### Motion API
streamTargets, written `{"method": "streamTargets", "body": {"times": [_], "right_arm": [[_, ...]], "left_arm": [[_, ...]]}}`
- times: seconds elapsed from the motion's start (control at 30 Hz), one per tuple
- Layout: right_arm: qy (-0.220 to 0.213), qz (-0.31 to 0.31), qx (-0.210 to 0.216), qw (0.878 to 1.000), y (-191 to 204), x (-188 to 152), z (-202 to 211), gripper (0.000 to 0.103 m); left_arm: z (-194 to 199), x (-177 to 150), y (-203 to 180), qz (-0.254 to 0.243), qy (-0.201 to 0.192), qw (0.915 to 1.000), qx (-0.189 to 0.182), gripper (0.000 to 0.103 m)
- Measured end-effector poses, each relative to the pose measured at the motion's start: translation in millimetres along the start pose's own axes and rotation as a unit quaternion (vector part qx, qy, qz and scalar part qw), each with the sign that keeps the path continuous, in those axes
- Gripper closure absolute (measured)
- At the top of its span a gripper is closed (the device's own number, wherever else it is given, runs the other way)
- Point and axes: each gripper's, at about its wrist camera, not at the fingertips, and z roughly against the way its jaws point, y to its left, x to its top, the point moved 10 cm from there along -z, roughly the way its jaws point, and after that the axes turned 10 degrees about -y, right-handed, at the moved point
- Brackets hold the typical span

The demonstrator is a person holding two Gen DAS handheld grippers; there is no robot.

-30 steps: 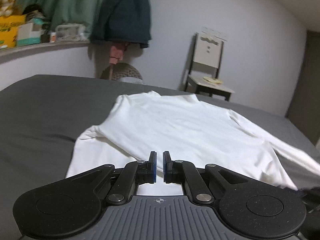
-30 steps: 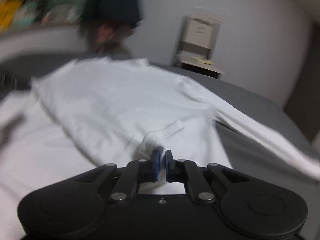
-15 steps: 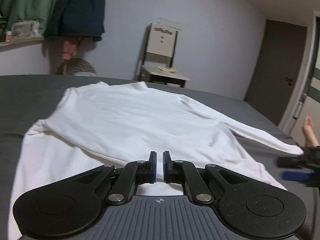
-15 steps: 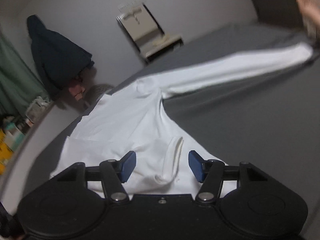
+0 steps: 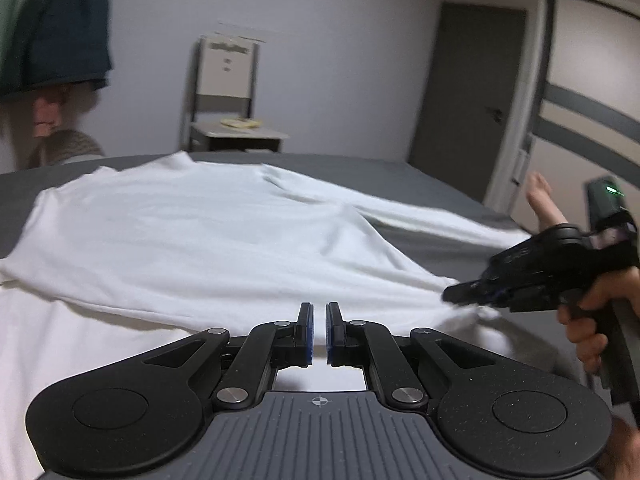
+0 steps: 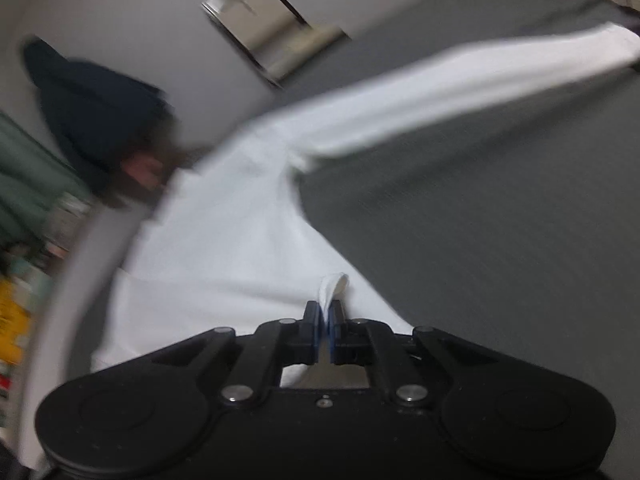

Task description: Fold clothes

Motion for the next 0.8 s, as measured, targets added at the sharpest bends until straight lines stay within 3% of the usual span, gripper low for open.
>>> {"method": "streamTargets", "body": {"times": [0.03,0.13,0.27,0.4,0.47,0.5,0.6,0.7,0.8], "right_arm": [[0.005,-0.002,-0.004,1.0,-4.0,-2.3,-0.4,0.093],[-0.02,0.007,0.007,1.0,0.0,4.4,14.9,0.069],[-0.032,0.083,0.062,0.994,33.2,1.2,37.0,0.067],[0.021,0.113,0.1,0.988,53.3,-18.6,29.9,0.068],[0.077,0.128,0.059,0.987,43.0,-35.0,16.6,0.072],[0.084,0.134,0.049,0.986,38.9,-37.9,15.7,0.076],[0.087,0.164,0.02,0.982,32.5,-36.9,28.3,0.077],[0.059,0.184,0.002,0.981,29.5,-28.2,43.3,0.077],[0.011,0.198,-0.049,0.979,10.2,0.7,41.8,0.069]], "left_arm": [[-1.0,-2.1,-3.7,-0.006,0.004,1.0,-0.005,0.099],[-1.5,-7.1,-11.5,-0.023,0.015,0.9995,-0.017,0.099],[-2.7,-11.7,-13.4,-0.032,0.029,0.999,-0.013,0.099],[-5.0,-20.3,-4.8,-0.027,0.056,0.998,0.011,0.099],[-4.8,-31.7,5.2,-0.016,0.093,0.9952,0.024,0.099],[-3.8,-37.8,10.0,-0.009,0.113,0.9932,0.028,0.099],[9.0,-37.8,8.1,0.016,0.13,0.9913,-0.013,0.099],[15.5,-28.8,-10.6,0.033,0.112,0.9901,-0.078,0.099],[20.2,-25.1,-28.6,0.03,0.098,0.9873,-0.122,0.099]]}}
